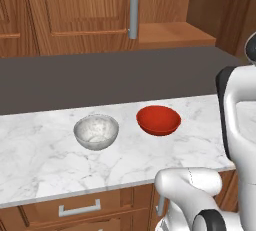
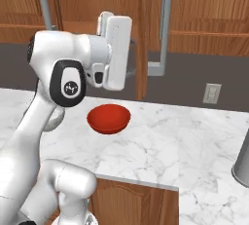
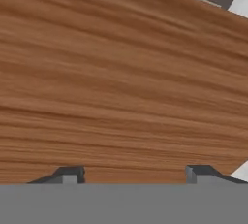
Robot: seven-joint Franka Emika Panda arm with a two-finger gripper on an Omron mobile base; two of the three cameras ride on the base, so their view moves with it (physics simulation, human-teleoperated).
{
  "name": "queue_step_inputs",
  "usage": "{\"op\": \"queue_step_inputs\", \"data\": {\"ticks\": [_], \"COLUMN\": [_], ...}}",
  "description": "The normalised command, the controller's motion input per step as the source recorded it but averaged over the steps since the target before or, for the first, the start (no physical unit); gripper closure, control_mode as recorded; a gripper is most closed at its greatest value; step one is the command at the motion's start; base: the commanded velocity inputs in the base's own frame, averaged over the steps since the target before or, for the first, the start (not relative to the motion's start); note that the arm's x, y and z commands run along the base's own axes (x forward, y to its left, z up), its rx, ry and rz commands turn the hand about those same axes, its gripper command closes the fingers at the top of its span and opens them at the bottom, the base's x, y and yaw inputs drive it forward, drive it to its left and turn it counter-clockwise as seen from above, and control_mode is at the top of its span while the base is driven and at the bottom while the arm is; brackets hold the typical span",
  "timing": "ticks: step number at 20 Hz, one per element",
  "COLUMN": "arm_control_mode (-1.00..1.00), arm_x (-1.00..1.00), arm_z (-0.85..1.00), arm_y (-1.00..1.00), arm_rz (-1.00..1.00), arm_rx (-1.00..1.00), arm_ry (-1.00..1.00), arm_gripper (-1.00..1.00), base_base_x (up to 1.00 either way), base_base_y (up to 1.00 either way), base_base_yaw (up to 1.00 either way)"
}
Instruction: Open the cabinet. Pick the bowls from the counter and place them in the cabinet. Then close the cabinet.
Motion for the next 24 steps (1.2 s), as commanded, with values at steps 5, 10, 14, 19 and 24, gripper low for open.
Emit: {"op": "queue_step_inputs", "data": {"ticks": [5,10,14,19,24], "arm_control_mode": [-1.00,-1.00,-1.00,-1.00,-1.00], "arm_x": [0.05,-0.54,-0.94,-0.76,-0.19], "arm_z": [0.00,0.00,0.00,0.41,0.61], "arm_y": [-0.20,0.66,0.96,0.92,0.74], "arm_rz": [0.00,0.01,0.16,0.30,0.22], "arm_rx": [0.08,-0.11,-0.26,-0.34,-0.27], "arm_ry": [0.03,0.00,-0.07,0.01,0.12], "arm_gripper": [-1.00,-1.00,-1.00,-1.00,-1.00], "base_base_x": [0.00,0.00,0.00,0.00,0.00], "base_base_y": [0.00,0.00,0.00,0.00,0.00], "base_base_yaw": [0.00,0.00,0.00,0.00,0.00]}}
